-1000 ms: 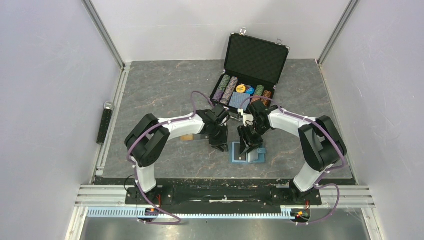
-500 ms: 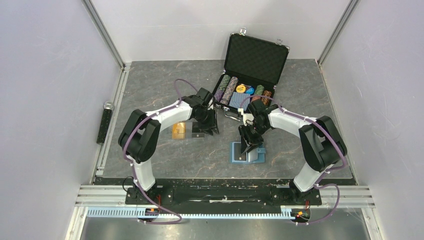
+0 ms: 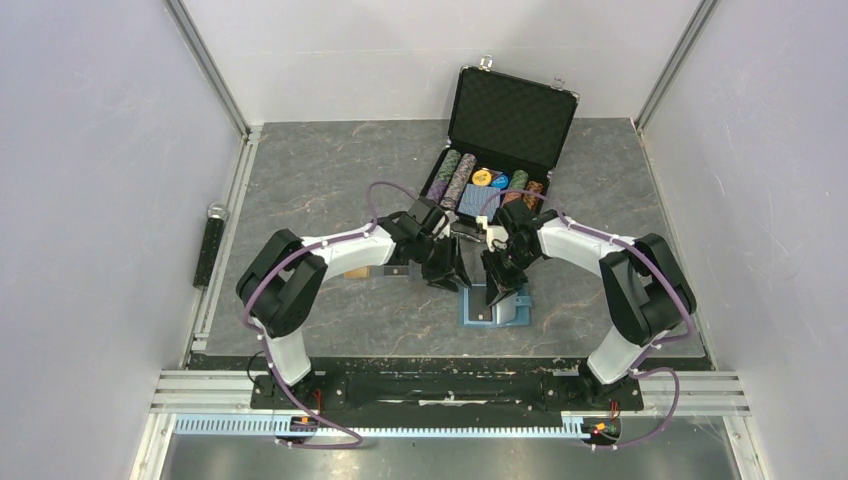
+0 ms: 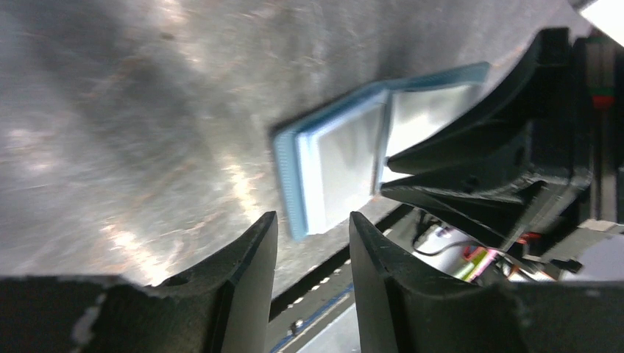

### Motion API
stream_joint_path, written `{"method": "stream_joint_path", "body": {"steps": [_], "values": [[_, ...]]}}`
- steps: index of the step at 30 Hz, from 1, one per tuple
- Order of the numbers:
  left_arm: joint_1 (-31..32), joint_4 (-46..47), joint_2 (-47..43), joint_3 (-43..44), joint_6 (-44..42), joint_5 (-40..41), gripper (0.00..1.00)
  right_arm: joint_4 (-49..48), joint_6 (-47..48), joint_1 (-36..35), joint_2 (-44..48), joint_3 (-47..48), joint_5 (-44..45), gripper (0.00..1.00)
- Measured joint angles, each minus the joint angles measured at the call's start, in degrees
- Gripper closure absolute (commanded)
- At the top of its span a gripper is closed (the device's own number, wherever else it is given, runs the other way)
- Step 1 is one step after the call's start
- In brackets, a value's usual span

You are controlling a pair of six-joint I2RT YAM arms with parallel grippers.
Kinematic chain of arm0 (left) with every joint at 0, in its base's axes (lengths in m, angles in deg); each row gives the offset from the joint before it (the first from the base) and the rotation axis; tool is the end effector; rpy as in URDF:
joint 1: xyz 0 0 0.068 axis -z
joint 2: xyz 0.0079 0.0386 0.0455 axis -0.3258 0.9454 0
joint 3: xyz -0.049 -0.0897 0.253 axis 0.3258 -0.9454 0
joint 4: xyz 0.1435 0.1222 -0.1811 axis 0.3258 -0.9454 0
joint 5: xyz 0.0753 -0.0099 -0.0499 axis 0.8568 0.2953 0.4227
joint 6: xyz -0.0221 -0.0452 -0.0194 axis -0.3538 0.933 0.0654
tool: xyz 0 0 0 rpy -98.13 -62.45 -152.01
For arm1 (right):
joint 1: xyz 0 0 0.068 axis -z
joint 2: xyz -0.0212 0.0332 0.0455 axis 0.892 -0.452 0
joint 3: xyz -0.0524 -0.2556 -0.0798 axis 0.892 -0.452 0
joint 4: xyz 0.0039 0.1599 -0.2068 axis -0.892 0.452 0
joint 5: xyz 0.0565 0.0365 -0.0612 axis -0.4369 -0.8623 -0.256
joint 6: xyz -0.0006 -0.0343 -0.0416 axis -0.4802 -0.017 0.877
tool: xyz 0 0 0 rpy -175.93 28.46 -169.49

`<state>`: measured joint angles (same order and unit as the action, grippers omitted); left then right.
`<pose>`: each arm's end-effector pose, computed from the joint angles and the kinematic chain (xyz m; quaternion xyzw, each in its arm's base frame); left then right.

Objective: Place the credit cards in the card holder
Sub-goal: Insert the credit card into the card holder.

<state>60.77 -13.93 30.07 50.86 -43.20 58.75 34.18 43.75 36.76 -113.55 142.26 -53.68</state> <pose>0.2618 -0.2556 0.1736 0.0415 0.9361 -0.3470 0.0405 0.2527 0.1444 0.1603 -0.1856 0.9476 0.2601 0.0055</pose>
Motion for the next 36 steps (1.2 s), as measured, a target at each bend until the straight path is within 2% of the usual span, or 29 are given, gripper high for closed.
{"method": "stream_joint_path", "body": {"steps": [5, 15, 31, 36], "values": [[1.42, 4.63, 0.00, -1.77, 3.67, -2.01, 0.53, -1.29, 0.07, 0.02, 0.02, -2.67, 1.77, 0.86], [1.73, 9.05, 0.07, -2.10, 6.32, -3.43, 0.54, -2.05, 0.04, 0.35, 0.13, -5.03, 2.38, 0.87], [2.91, 10.03, 3.80, -2.10, 7.23, -4.63, 0.55, -2.12, 0.04, 0.35, 0.15, -5.09, 2.38, 0.87], [3.10, 9.99, 4.28, -2.10, 7.26, -4.74, 0.60, -2.12, 0.07, 0.35, 0.22, -5.09, 2.38, 0.87]]}}
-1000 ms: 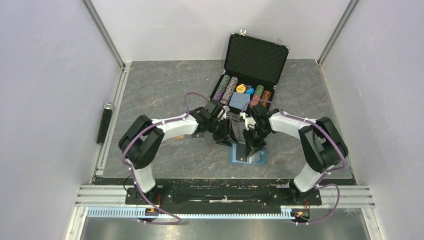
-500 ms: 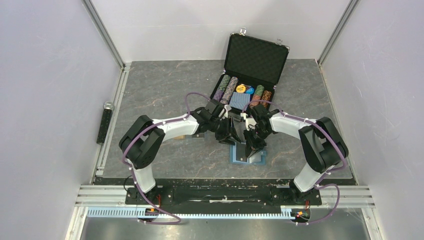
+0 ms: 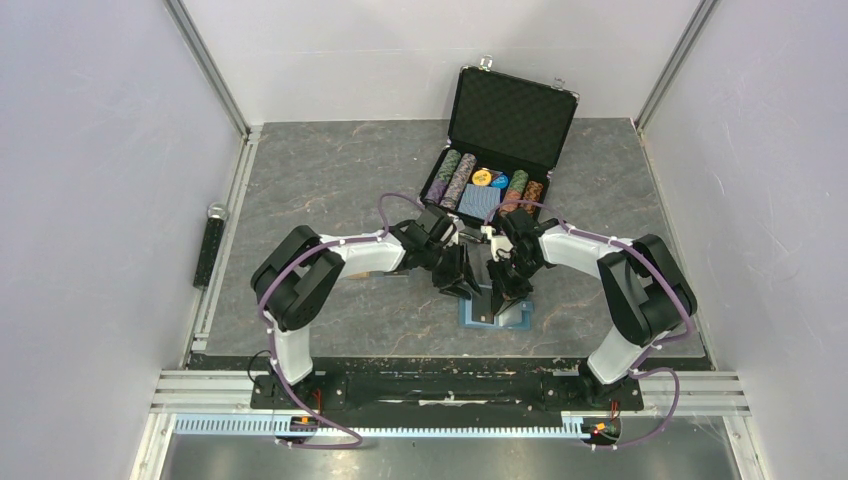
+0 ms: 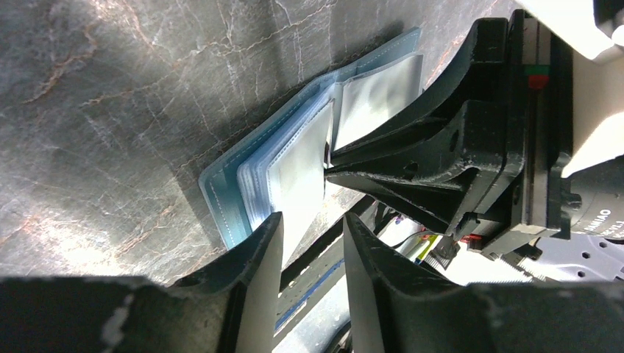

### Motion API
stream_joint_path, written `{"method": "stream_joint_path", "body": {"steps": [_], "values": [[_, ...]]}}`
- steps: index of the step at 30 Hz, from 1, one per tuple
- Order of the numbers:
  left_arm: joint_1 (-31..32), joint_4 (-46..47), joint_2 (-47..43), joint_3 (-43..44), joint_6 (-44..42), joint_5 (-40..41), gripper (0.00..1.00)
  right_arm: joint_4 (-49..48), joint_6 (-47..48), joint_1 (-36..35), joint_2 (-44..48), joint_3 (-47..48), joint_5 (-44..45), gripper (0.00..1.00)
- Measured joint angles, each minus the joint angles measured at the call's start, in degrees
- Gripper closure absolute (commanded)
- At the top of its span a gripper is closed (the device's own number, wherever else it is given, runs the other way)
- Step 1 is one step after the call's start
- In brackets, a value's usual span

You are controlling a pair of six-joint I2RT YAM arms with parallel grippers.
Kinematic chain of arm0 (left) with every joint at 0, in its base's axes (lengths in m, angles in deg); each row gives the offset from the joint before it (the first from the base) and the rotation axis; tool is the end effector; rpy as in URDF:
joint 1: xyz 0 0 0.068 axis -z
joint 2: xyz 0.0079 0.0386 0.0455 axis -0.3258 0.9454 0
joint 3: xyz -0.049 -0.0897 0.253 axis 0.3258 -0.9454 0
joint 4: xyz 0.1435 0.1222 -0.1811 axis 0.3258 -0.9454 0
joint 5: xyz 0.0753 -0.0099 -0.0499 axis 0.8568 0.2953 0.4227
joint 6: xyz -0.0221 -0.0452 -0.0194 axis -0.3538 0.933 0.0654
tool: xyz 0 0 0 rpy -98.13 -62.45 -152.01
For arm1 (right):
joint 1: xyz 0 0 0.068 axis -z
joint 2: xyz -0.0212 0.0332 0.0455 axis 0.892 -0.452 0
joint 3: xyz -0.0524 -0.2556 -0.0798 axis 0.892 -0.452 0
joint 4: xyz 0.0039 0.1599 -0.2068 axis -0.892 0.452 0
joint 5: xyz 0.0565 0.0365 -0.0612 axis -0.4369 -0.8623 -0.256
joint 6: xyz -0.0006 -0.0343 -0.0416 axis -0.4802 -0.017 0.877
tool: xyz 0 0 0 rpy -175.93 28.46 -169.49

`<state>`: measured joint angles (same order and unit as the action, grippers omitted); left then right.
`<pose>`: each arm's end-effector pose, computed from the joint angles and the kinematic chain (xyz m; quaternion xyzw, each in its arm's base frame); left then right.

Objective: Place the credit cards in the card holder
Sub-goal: Insert the credit card into the card holder.

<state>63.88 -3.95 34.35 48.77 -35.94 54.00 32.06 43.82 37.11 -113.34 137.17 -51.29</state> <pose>0.2531 -0.2786 0.1485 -0.0280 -0.9193 0.3927 0.0006 0.2395 0.1346 0.1402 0.1774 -0.9557 -0.2346 0.0101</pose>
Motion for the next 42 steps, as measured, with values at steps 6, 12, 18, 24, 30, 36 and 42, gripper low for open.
{"method": "stream_joint_path", "body": {"steps": [6, 12, 18, 24, 30, 36, 42], "values": [[0.33, 0.04, 0.90, 0.04, 0.00, -0.28, 0.65, -0.02, -0.02, 0.00, 0.00, 0.00, 0.00, 0.87], [0.94, 0.00, 1.42, 0.70, -0.02, -0.31, 0.67, -0.02, -0.02, 0.00, 0.02, 0.00, -0.02, 0.87], [1.20, -0.09, 1.42, 1.36, -0.02, -0.15, 0.62, -0.02, -0.02, 0.00, 0.02, 0.00, -0.02, 0.87], [1.22, -3.26, 1.42, 2.03, -0.17, 1.97, 0.60, -0.02, -0.02, 0.00, 0.02, -0.02, -0.02, 0.87], [1.25, -5.42, 1.42, 2.62, -0.20, 3.04, 0.60, -0.07, -0.02, 0.00, 0.02, -0.04, -0.02, 0.88], [1.29, -7.13, 1.44, 3.80, -0.79, 3.48, 0.60, -0.17, -0.02, 0.00, 0.07, -0.15, -0.02, 0.88], [1.64, -7.34, 2.69, 5.16, -0.98, 3.30, 0.60, -0.17, -0.02, 0.00, 0.07, -0.15, -0.02, 0.88]]}}
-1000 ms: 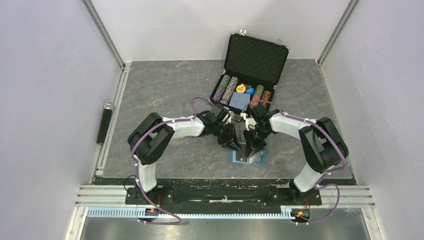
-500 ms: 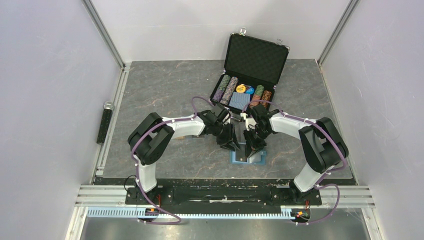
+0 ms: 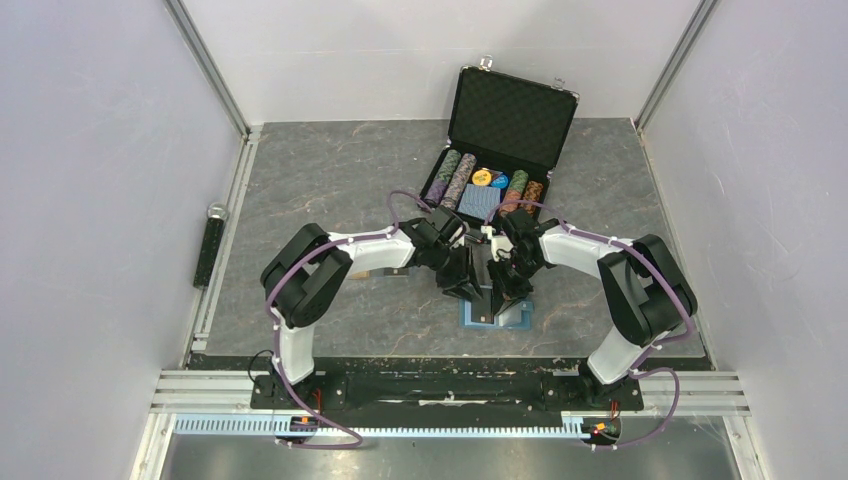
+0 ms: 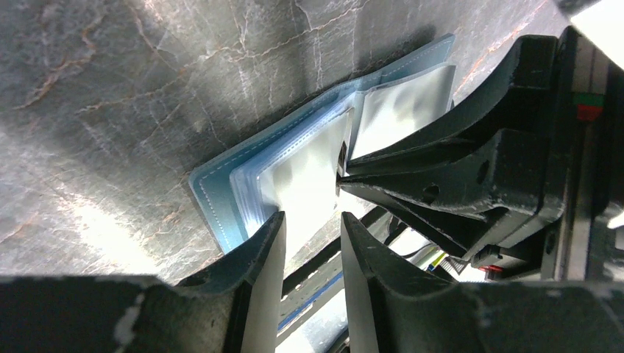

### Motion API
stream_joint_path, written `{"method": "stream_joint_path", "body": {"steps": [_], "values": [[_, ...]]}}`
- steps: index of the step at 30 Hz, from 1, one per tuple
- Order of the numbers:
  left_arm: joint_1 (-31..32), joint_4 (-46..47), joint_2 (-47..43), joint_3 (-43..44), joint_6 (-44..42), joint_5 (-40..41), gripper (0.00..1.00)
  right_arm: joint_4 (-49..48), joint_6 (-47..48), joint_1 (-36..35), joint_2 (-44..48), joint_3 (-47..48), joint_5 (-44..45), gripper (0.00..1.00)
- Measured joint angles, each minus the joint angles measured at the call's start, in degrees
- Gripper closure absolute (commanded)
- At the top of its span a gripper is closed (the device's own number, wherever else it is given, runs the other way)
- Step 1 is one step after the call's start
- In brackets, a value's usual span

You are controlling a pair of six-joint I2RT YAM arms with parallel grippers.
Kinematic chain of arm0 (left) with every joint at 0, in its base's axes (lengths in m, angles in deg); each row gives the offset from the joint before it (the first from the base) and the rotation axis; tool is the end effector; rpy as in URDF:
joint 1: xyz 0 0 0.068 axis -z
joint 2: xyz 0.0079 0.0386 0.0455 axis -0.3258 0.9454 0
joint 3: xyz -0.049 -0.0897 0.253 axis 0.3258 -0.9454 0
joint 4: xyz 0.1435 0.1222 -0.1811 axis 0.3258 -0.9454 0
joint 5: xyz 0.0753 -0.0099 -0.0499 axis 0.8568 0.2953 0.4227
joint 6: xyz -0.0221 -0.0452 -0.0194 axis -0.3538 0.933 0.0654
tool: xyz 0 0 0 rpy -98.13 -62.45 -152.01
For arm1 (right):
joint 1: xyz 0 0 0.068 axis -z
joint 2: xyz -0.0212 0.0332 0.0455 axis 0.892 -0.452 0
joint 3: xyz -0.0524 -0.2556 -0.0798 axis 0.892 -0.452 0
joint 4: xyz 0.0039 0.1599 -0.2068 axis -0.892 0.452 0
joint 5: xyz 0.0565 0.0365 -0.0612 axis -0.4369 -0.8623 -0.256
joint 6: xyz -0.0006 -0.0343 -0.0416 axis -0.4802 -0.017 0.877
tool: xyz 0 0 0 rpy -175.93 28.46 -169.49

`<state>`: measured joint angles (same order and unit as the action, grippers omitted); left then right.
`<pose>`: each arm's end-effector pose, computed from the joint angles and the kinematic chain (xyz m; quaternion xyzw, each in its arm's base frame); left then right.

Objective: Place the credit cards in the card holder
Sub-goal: Insert the credit card into the card holder.

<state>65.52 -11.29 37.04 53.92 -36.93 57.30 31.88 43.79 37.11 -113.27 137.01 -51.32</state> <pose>0.2534 -0.2920 0.1481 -0.0298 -0.9365 0.3492 0.0098 0.2392 0.1344 0.1399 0.1773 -0.9556 -0.2351 0.0095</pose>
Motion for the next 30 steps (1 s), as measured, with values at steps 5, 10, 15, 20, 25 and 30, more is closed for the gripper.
{"method": "stream_joint_path", "body": {"steps": [5, 10, 15, 20, 25, 30], "values": [[0.42, -1.18, 0.83, 0.85, -0.52, 0.20, 0.59, -0.02, 0.00, 0.00, 0.00, 0.00, -0.02, 0.88], [0.57, -4.04, 0.87, 2.27, -1.88, 2.58, 0.57, -0.02, 0.00, 0.00, 0.00, 0.00, -0.02, 0.88], [0.57, -6.01, 0.87, 2.38, -3.06, 4.48, 0.56, -0.02, 0.00, 0.00, 0.00, 0.00, -0.02, 0.89], [0.61, -6.03, 1.07, 2.54, -3.45, 4.39, 0.60, -0.07, 0.00, 0.00, 0.00, -0.07, -0.07, 0.89], [0.63, -6.03, 1.36, 2.93, -3.58, 4.28, 0.61, -0.07, 0.00, 0.00, 0.00, -0.07, -0.17, 0.89], [0.85, -6.21, 1.36, 3.13, -4.04, 4.57, 0.57, -0.07, 0.00, 0.00, 0.00, -0.07, -0.20, 0.89]]}}
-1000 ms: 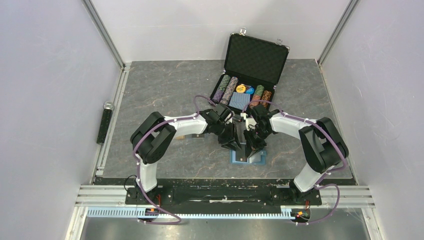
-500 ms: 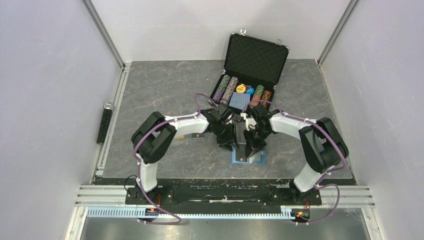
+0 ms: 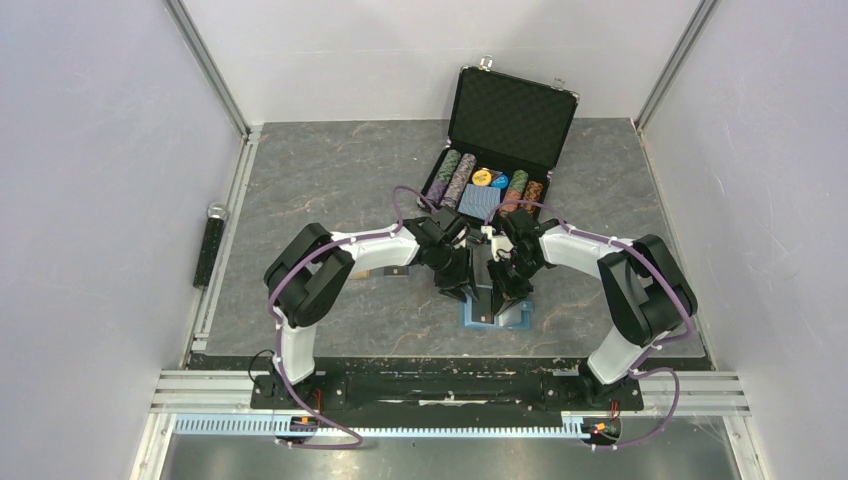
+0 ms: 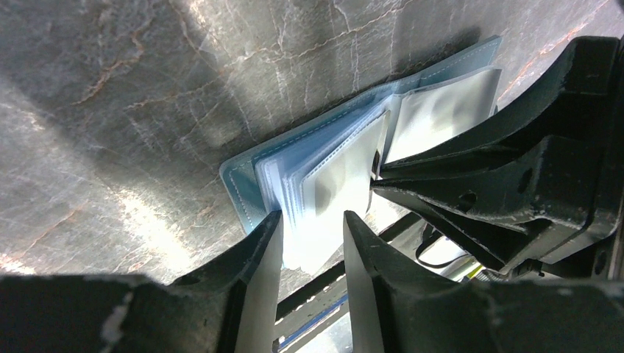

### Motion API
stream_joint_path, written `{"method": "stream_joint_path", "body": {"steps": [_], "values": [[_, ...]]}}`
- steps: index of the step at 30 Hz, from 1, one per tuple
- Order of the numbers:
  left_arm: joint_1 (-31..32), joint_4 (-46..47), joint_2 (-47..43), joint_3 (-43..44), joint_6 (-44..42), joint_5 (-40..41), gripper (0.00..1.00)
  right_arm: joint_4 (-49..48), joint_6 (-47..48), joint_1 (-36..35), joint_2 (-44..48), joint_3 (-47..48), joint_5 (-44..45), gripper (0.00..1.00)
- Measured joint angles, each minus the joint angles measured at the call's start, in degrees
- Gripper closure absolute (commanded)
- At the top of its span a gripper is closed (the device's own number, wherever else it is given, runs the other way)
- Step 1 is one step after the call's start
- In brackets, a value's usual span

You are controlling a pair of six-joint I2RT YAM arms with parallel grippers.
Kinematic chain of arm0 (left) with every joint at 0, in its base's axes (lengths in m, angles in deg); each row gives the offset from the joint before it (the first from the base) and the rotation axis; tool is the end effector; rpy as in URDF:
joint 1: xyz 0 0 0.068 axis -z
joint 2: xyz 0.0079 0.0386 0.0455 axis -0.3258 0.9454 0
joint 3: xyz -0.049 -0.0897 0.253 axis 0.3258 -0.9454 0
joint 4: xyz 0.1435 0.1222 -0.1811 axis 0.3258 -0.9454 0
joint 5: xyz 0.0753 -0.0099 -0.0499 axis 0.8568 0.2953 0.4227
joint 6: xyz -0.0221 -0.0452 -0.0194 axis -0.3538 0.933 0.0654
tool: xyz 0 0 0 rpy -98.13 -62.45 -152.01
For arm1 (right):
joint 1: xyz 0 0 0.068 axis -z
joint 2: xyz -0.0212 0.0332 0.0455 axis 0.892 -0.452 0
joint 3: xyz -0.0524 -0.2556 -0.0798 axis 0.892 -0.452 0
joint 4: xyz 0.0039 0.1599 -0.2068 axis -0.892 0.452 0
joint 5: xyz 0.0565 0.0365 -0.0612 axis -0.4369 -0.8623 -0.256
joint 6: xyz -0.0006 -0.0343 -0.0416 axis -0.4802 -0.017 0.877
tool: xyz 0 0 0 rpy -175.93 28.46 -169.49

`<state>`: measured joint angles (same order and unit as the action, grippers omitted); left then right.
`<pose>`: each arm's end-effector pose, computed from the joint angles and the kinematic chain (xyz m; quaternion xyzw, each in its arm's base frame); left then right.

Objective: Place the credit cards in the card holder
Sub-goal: Insert the credit card into the card holder.

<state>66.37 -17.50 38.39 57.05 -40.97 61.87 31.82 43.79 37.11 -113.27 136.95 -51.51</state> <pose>0.2529 -0.2961 0.1477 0.0518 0.9525 -0.3000 0.0026 0.2390 0.1345 0.1397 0.1773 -0.9552 -0.2366 0.0100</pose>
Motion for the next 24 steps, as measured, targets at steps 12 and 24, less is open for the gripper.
{"method": "stream_joint_path", "body": {"steps": [12, 24], "values": [[0.37, -1.14, -1.90, 0.66, -0.94, 1.51, 0.68, 0.00, 0.00, 0.00, 0.00, 0.00, 0.00, 0.90], [0.74, -1.49, -1.55, 1.05, -1.25, 1.44, 0.62, -0.04, 0.00, 0.00, 0.00, -0.02, 0.00, 0.90]]}}
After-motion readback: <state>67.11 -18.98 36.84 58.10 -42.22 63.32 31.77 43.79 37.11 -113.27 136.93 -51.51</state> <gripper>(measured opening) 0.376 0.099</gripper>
